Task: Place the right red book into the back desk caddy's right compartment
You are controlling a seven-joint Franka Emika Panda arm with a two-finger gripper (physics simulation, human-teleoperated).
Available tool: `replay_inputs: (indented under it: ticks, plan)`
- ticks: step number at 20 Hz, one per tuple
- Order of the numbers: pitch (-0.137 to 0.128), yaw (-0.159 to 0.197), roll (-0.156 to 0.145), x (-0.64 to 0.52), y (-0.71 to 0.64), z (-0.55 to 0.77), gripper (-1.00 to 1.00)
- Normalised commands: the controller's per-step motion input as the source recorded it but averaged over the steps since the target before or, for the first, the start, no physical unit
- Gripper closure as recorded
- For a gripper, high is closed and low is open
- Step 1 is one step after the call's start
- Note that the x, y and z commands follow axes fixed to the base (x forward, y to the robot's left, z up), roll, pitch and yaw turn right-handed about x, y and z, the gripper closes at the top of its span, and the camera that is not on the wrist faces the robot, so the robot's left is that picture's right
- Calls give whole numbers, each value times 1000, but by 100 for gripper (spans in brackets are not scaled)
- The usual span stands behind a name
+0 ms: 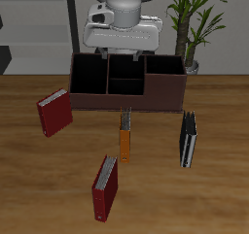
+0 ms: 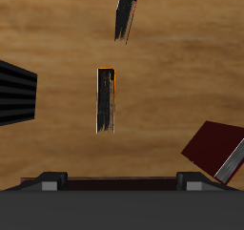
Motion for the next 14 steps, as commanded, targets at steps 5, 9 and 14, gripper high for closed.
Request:
replay_inputs:
  ticks: [5,9,14]
  plan:
    - [8,13,27,11,191,-117,-100]
    - [13,-9,5,50,35,-58,-100]
    - [-7,-13,0,-62,-20,-32,-100]
